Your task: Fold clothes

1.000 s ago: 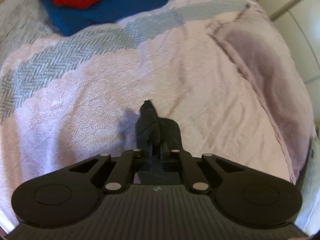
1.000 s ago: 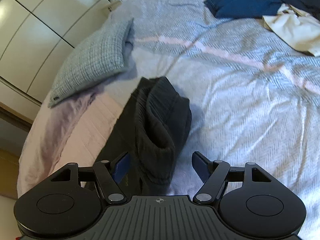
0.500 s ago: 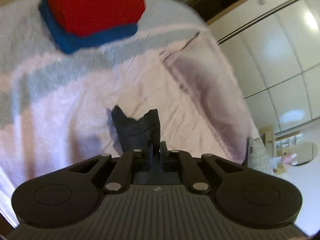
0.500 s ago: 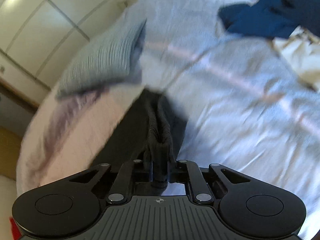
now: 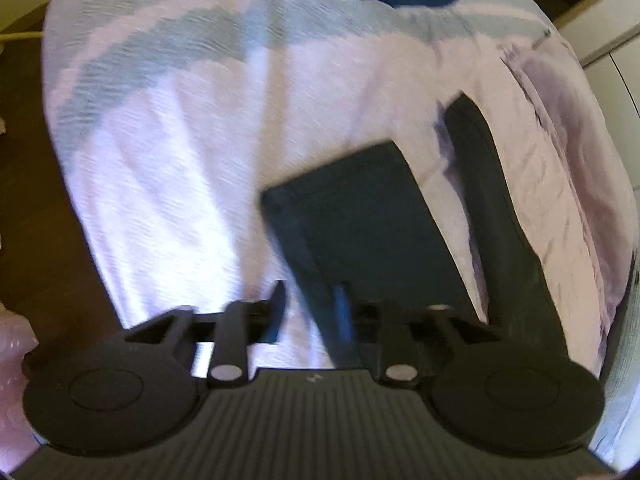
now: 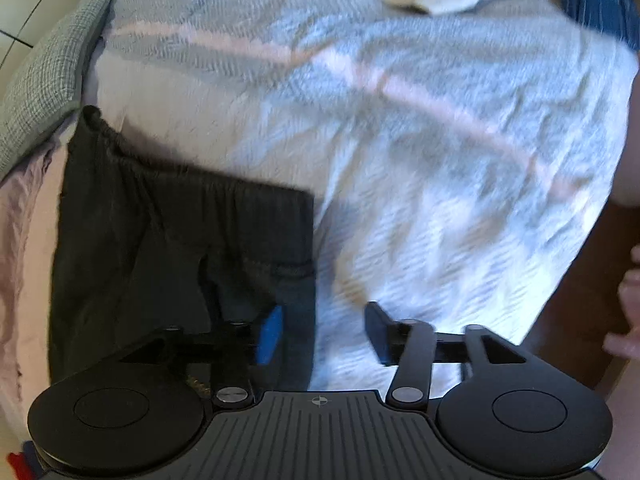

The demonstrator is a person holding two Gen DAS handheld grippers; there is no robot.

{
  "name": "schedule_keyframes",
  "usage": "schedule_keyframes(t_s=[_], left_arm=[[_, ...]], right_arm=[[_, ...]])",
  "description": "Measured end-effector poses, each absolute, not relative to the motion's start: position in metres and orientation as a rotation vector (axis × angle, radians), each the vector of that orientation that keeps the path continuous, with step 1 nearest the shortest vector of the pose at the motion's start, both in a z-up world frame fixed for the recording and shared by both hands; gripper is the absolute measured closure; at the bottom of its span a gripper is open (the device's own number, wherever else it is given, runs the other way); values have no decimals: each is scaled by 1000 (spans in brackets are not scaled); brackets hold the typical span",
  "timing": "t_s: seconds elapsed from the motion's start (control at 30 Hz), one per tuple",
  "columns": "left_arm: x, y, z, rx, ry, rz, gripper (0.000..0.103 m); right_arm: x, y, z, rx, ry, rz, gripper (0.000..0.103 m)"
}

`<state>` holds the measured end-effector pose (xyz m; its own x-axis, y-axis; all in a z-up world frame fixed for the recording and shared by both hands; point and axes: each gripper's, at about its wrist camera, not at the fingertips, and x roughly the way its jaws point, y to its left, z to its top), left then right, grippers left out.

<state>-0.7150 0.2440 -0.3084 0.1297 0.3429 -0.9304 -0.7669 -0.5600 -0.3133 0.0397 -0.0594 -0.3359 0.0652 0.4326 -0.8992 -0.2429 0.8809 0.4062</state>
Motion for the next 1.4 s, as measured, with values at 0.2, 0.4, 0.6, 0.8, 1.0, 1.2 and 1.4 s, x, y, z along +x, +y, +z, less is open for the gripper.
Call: schedule_keyframes(t_s=[0.2, 0.4, 0.6, 0.8, 1.0, 1.2, 1.4], left_arm=[[-690, 259, -340, -1538, 437, 1580, 71], [-687, 267, -353, -1435, 541, 1625, 94], [-699, 262, -350, -1425, 575, 1603, 96], [-701, 251, -359, -1456, 581, 1635, 60], [-694, 262, -360, -1398, 619, 1641, 93], [-712, 233, -327, -1326, 529, 1631, 95], [-729, 236, -319, -1313, 840, 1693, 99]], right_arm=[[26, -62, -364, 173, 1492, 453, 43], [22, -64, -376, 228, 1495, 417, 43], [10, -56, -374, 160, 1463, 473, 44], [8, -60, -379, 237, 1460, 430, 43], [2, -50, -372, 90, 1413, 452, 88], [-1, -51, -346, -18, 1399, 483, 92], [6, -50, -346, -144, 1482, 439, 42]])
